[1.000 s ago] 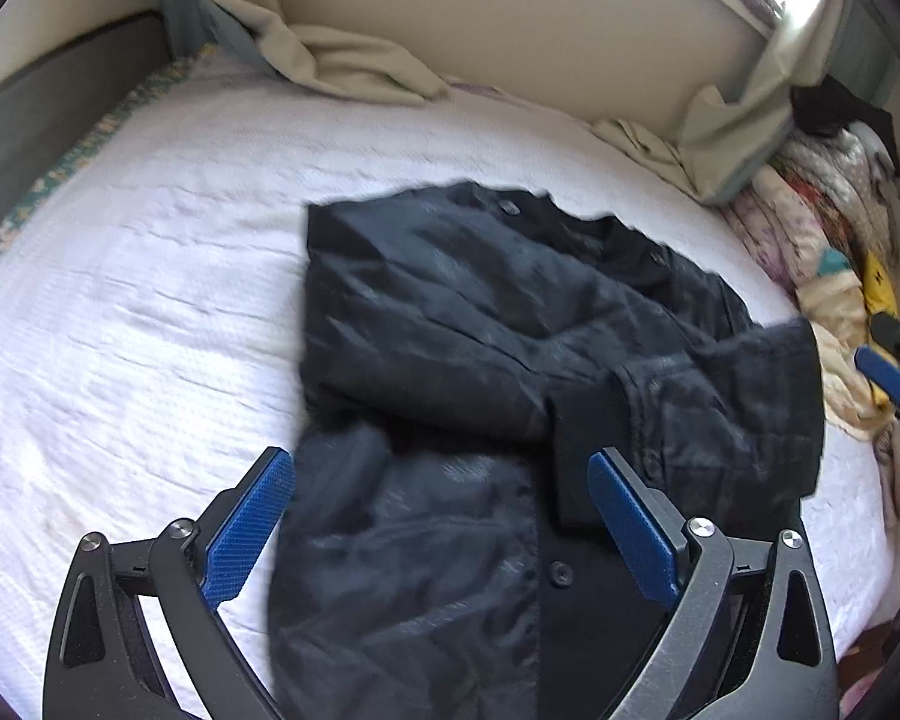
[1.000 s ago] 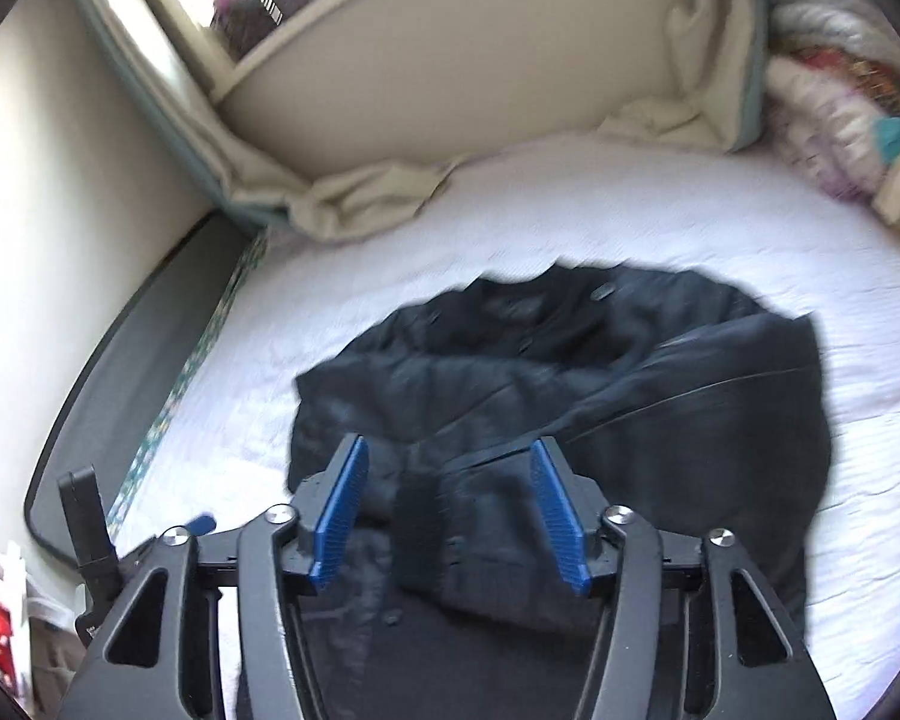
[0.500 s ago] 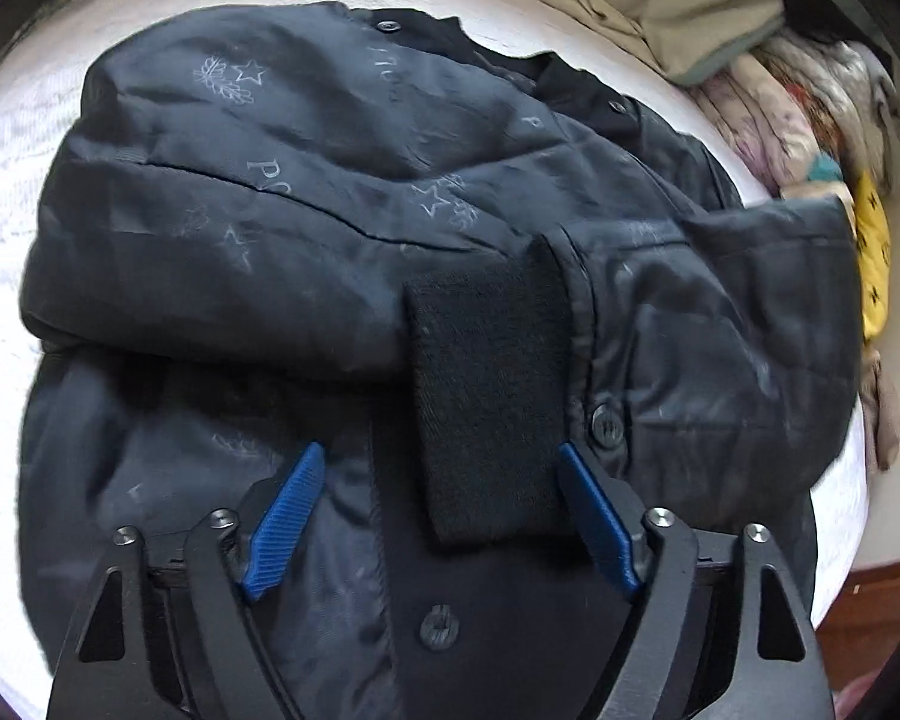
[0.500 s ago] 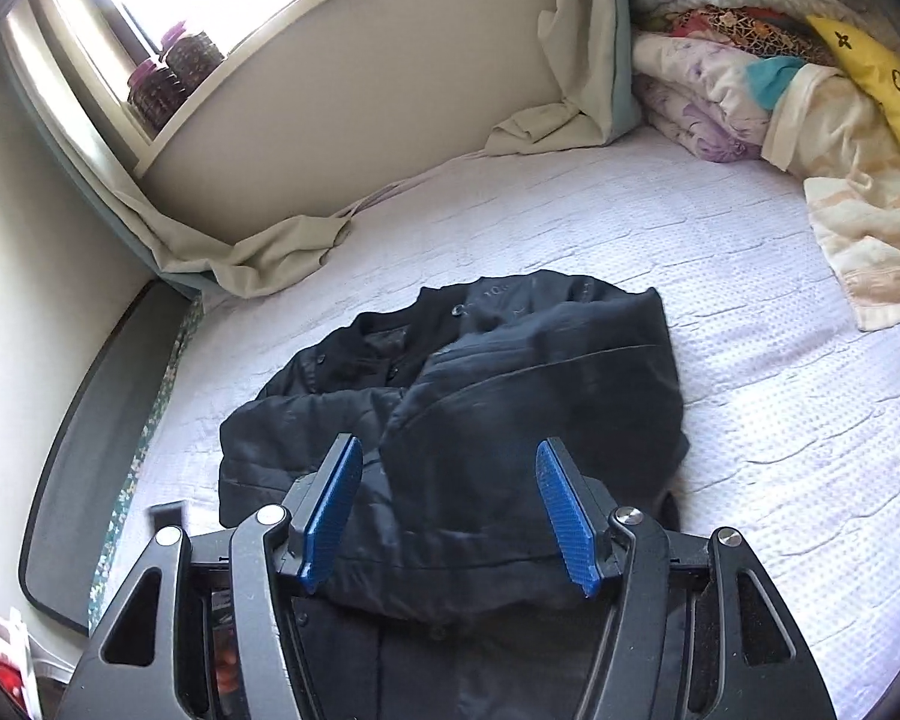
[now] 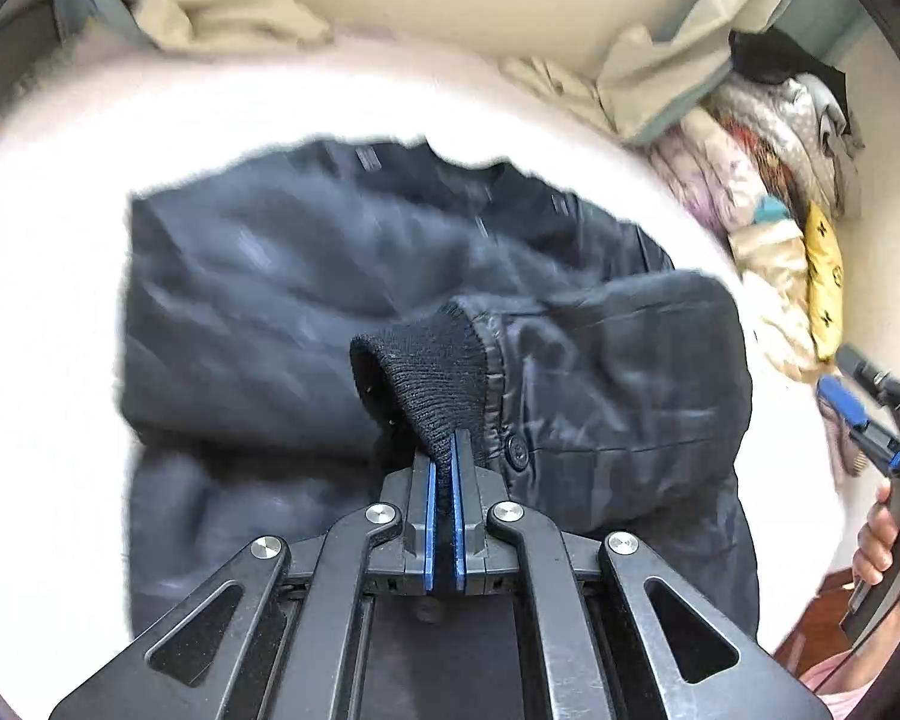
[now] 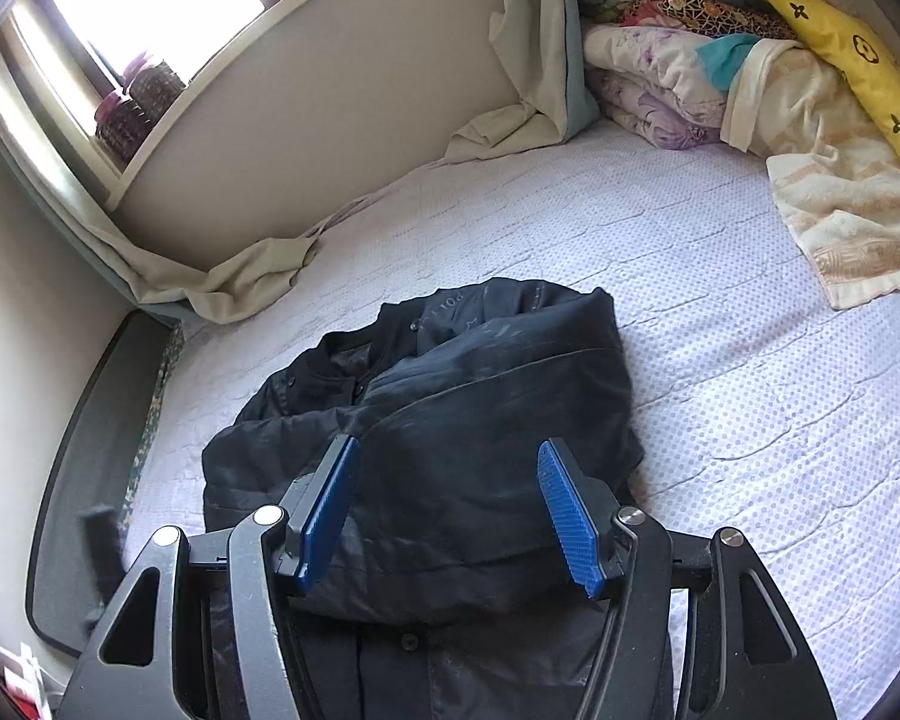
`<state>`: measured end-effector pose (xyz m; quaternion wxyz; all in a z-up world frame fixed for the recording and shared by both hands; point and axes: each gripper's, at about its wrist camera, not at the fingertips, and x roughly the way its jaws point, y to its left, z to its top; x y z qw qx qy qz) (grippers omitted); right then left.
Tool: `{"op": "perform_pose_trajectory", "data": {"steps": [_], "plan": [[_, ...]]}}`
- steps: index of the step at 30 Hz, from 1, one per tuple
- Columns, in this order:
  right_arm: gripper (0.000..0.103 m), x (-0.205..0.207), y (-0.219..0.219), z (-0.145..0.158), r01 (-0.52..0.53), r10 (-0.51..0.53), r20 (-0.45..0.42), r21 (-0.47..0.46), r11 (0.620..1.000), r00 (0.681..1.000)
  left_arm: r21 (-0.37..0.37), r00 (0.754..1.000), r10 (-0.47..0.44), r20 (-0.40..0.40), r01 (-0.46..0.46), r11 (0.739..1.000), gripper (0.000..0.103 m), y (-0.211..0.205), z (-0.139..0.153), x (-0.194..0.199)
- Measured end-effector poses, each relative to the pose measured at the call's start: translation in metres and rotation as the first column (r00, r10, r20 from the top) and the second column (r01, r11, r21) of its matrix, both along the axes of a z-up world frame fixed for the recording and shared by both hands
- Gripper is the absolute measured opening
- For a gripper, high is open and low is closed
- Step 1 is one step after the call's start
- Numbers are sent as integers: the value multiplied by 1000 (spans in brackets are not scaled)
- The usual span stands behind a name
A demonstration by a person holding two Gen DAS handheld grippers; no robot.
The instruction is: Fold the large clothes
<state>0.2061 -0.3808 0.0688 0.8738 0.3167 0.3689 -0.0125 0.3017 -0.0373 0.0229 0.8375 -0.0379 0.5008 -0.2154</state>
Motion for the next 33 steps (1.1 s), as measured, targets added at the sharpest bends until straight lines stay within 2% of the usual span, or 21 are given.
{"op": "perform_pose_trajectory", "data": {"steps": [3, 5, 7, 11, 16, 19, 21, 22, 23, 24, 27, 29, 31, 33], "plan": [[60, 3, -1, -6, 11, -11, -18, -6, 1000, 1000, 3, 996, 52, 75, -52, 999, 6, 22, 22, 7], [60, 6, -1, -10, 13, -14, -31, -13, 1000, 999, -20, 996, 78, 53, -77, 997, 6, 34, 20, 14], [60, 10, 0, -15, 12, -13, -48, -21, 1000, 999, -12, 994, 111, 12, -111, 994, 6, 43, 9, 24], [60, 16, 3, -25, 6, -7, -76, -25, 1000, 997, 69, 987, 157, -43, -154, 986, 7, 53, -23, 35], [60, 23, 3, -37, 1, -3, -109, -21, 1000, 994, 96, 980, 170, -104, -160, 982, 7, 56, -51, 39], [60, 26, 3, -41, -1, -1, -116, -20, 1000, 993, 101, 980, 173, -93, -164, 981, 8, 52, -45, 38], [60, 27, 3, -43, -4, 2, -118, -20, 1000, 993, 104, 979, 193, -68, -185, 977, 16, 52, -35, 36], [60, 28, 3, -44, -5, 3, -120, -22, 1000, 993, 118, 977, 211, -41, -205, 972, 20, 52, -29, 35], [60, 28, 4, -45, -5, 2, -122, -24, 1000, 993, 129, 974, 226, -13, -223, 966, 28, 55, -24, 33], [60, 28, 4, -46, -6, 2, -123, -28, 1000, 992, 150, 967, 249, 50, -254, 956, 33, 56, -14, 28], [60, 29, 6, -47, -5, -1, -127, -46, 999, 992, 166, 963, 225, 146, -248, 954, 35, 46, 0, 19], [60, 30, 10, -46, -9, 0, -121, -68, 998, 993, 125, 972, 184, 146, -203, 971, 35, 35, 2, 20], [54, 33, 17, -43, -29, 17, -106, -111, 993, 994, 96, 983, 144, 114, -155, 983, 35, 25, -6, 21], [43, 40, 28, -41, -61, 45, -89, -184, 981, 995, 110, 987, 123, 102, -135, 985, 35, 12, -14, 26]]}}
